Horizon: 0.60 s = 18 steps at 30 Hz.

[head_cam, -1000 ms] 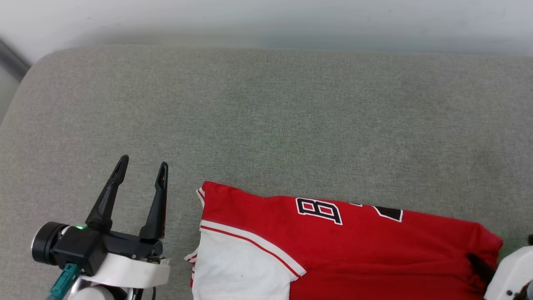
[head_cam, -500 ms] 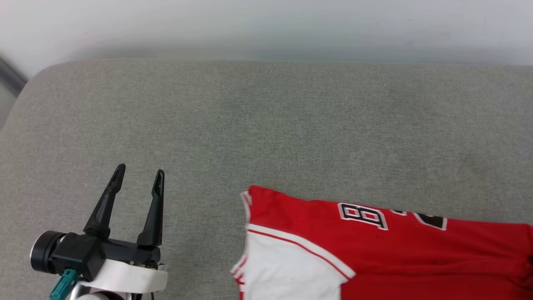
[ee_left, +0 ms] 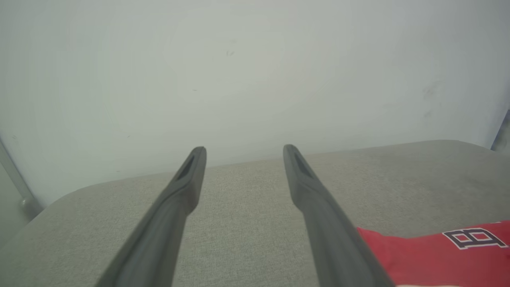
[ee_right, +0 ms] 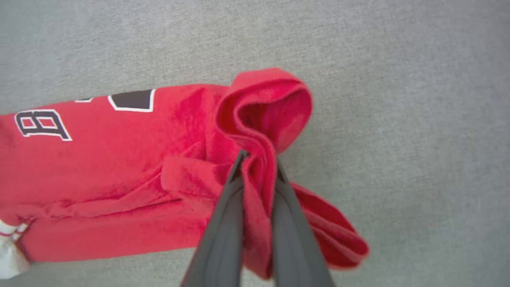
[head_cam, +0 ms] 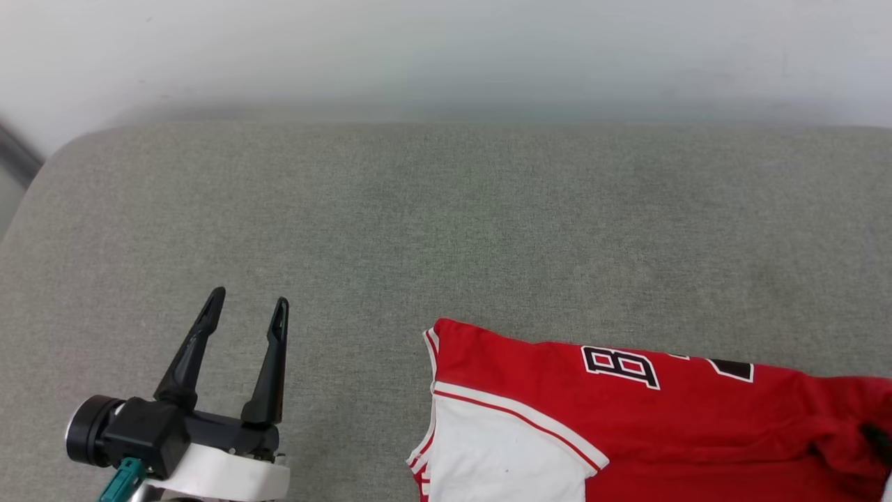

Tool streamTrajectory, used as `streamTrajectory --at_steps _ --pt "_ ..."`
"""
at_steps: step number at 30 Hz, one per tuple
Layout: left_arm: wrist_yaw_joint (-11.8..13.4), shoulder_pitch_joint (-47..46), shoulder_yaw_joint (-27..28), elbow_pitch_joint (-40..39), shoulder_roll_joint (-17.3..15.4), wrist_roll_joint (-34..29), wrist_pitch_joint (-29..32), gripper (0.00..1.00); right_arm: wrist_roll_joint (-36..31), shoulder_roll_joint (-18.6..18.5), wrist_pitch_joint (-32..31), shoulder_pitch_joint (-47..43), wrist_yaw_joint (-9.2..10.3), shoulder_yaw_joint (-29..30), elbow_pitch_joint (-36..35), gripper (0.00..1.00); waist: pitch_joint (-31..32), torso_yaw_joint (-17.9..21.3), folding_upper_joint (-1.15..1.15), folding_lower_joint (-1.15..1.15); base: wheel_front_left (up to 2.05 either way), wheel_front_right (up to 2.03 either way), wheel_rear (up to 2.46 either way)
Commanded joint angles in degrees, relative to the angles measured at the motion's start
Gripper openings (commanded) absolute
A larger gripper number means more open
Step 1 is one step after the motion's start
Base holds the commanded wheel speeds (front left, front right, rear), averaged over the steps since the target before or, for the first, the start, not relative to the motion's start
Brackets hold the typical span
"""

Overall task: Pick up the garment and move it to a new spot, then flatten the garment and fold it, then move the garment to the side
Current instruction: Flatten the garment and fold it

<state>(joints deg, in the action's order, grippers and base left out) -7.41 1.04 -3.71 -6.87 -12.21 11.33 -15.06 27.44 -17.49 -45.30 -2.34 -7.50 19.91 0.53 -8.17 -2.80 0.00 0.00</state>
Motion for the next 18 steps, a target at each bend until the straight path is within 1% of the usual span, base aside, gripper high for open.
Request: streamTrajectory --at_steps 1,6,10,14,18 --pt "-0.1 0.9 -0.2 0.3 0.1 -0.1 -0.1 1.00 0.0 0.6 -0.7 -0.9 0.02 -1.2 -1.5 0.00 0.6 0.0 0.00 0.00 0.00 0.00 0.00" --pt "-0.1 0.8 -0.5 0.2 0.6 0.1 -0.1 1.00 0.3 2.8 -3.2 -2.8 0.02 -5.8 -7.5 0.00 1.3 -0.5 0.00 0.00 0.00 0.00 0.00" --pt "-0.1 1.0 -0.5 0.2 0.8 0.2 -0.1 1.00 1.4 5.5 -6.0 -3.2 0.02 -10.2 -11.6 0.00 1.6 -1.1 0.00 0.00 0.00 0.00 0.00" --pt "-0.1 0.8 -0.5 0.3 0.7 0.3 -0.1 1.00 2.5 8.4 -8.7 -2.5 0.02 -14.8 -14.0 0.00 1.7 -2.0 0.00 0.00 0.00 0.00 0.00" --pt "-0.1 0.8 -0.4 0.3 0.7 0.3 -0.1 1.00 4.8 11.7 -11.0 -0.8 0.02 -18.2 -14.5 0.00 1.9 -2.9 0.00 0.00 0.00 0.00 0.00"
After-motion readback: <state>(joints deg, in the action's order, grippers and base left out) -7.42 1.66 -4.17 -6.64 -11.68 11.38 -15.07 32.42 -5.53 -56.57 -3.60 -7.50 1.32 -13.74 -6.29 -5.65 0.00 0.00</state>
